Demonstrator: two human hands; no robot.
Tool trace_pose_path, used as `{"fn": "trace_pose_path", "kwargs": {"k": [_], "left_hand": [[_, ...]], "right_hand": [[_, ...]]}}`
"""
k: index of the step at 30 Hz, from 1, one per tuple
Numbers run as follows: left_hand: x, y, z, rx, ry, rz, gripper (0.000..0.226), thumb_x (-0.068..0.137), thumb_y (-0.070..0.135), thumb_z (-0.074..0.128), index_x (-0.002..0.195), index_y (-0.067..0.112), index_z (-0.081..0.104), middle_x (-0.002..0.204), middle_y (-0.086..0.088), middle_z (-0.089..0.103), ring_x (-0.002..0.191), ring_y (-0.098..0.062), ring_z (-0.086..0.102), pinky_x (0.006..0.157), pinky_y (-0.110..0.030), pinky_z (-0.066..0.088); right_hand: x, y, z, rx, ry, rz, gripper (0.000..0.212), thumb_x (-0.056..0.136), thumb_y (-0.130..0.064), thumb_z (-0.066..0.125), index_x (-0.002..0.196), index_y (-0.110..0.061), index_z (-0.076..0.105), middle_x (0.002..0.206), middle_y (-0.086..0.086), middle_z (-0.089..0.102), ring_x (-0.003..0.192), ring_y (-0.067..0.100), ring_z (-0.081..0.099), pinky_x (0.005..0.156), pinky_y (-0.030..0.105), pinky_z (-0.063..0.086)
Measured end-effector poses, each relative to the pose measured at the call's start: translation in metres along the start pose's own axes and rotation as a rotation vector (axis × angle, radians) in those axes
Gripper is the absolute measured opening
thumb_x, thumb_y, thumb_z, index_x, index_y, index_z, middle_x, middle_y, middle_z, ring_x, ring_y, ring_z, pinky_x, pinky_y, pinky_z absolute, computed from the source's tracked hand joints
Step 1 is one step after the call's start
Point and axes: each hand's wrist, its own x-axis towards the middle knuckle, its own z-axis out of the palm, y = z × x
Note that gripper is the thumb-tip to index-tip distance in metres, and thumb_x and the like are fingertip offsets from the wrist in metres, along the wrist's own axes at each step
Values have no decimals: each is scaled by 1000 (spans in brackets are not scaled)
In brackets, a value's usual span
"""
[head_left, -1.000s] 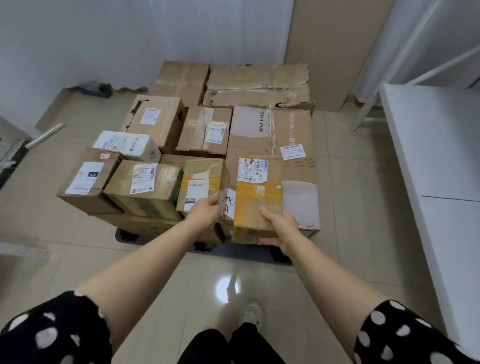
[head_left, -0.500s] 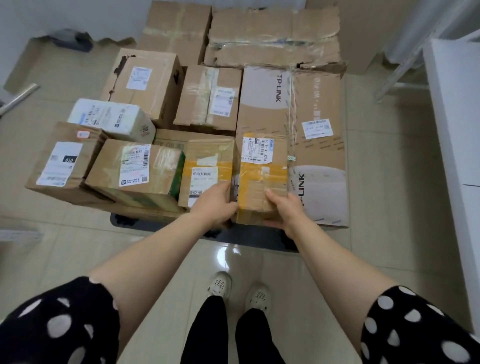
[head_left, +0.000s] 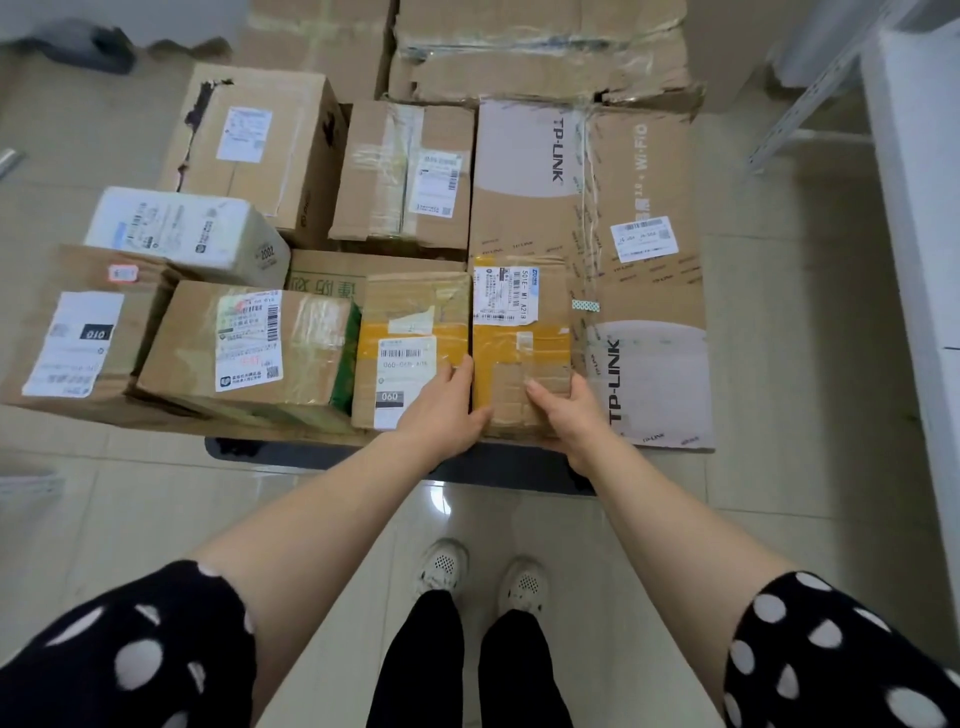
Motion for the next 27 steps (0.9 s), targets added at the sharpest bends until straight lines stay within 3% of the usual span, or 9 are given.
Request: {"fn": "trace_pose_path", "kwargs": {"k": [4,10,16,21,23,27], "left_hand": [[2,1,3,14,-1,4,74,93,38,55,151,19,14,147,-6,33,133,-25,38,106,-41,38],[3,7,-8,33,-1,-2,67,91,41,56,147,20,25,141,-4,42,127,-25,45,102,-44,44],[-11,28,-29,118,22,47,69,91,39,57,149,21,23,145,-6,39,130,-26,43,103,-42,42],[-39,82,-56,295,0,201,77,93,38,55,153,22,9,157,-7,20,141,-27,29,108,-41,36],[-52,112,-63,365,1,319,77,93,37,54,153,22,9,156,-8,23,138,-28,32,106,-42,39],[-87,180,-63,550,-10,567,66,95,36,48,151,20,16,152,-8,28,136,-30,33,105,-41,35]], "right_hand": [[7,2,-1,-33,12,13,49,88,-29,66,132,-26,45,122,-3,59,108,19,57,66,33,48],[11,5,-1,-104,44,86,67,81,-41,69,137,-19,39,129,2,54,113,23,54,95,44,47],[-16,-7,-9,-199,137,18,99,73,-52,72,149,-15,21,150,7,36,134,28,39,107,50,39],[-83,-30,-35,-374,320,-126,70,85,-42,66,139,-9,36,140,10,47,126,28,46,103,36,40],[-120,-43,-51,-483,414,-180,67,88,-40,63,140,-7,35,139,12,45,128,28,44,99,33,37],[-189,-47,-94,-822,697,-202,61,87,-51,54,133,-12,45,137,11,50,129,28,42,109,41,28]]}}
